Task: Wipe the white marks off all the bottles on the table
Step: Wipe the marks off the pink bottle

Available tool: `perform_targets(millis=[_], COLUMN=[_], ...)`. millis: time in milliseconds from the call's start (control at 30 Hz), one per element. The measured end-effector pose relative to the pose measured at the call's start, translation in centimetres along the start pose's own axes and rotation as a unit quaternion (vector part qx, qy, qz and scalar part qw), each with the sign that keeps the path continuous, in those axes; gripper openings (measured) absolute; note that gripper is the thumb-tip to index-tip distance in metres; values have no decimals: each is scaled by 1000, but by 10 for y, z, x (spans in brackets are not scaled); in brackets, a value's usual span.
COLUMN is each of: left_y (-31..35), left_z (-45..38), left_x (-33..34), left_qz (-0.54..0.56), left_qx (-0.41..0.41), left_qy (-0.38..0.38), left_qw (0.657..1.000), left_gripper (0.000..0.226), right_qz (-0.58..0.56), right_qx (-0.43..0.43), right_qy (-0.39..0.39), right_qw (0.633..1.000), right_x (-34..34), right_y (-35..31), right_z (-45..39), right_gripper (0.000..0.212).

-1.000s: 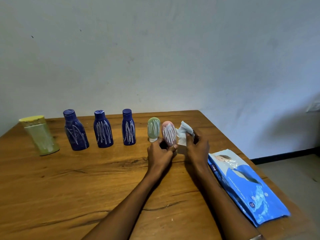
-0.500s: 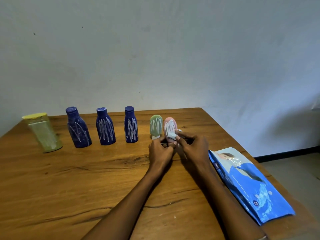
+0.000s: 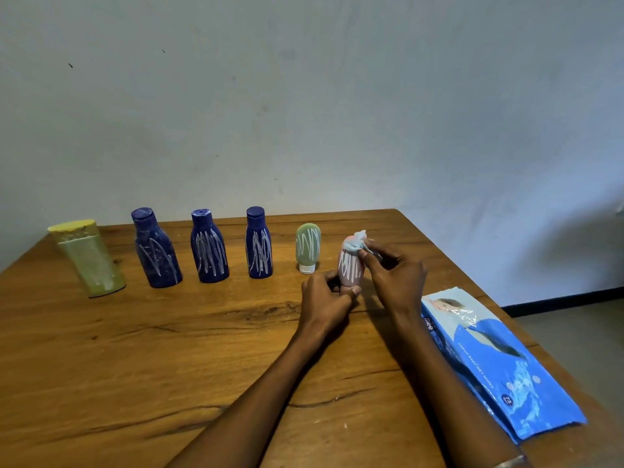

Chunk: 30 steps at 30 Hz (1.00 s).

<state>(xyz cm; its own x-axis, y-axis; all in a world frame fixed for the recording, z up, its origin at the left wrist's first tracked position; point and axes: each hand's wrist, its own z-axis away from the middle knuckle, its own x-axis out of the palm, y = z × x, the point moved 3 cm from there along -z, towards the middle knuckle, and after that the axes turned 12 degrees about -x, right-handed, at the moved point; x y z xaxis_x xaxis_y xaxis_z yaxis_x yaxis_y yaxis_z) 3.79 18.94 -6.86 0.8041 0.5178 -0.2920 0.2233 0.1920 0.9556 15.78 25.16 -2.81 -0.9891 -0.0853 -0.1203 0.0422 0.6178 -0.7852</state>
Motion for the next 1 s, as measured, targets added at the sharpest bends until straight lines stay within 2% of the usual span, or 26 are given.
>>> perform_targets(millis=[133,300,600,800,1000], left_y=[-1,-1,-3,-8,-6], left_z=[-1,-2,-2,-8,-5], left_x=[-2,-4,2,1,-2], left_qz=[8,40,23,23,47], left_qx=[-9,-10,-1,-17,-25], left_qy=[7,22,-3,14,23], left_qw=[1000,999,1000,999,998], left_gripper=[30,33,37,27,37], right_qz=[9,57,-5,4,36], right_qx=[20,64,-12,24,61], right_qy=[-16,-76,26,-46,-91], right_qw=[1000,993,1000,999,993], right_x=[-5,-3,-3,1,-2], right_y=[4,11,2,8,18], right_z=[1,3,0,0,2], right_gripper=[28,22,34,28,16])
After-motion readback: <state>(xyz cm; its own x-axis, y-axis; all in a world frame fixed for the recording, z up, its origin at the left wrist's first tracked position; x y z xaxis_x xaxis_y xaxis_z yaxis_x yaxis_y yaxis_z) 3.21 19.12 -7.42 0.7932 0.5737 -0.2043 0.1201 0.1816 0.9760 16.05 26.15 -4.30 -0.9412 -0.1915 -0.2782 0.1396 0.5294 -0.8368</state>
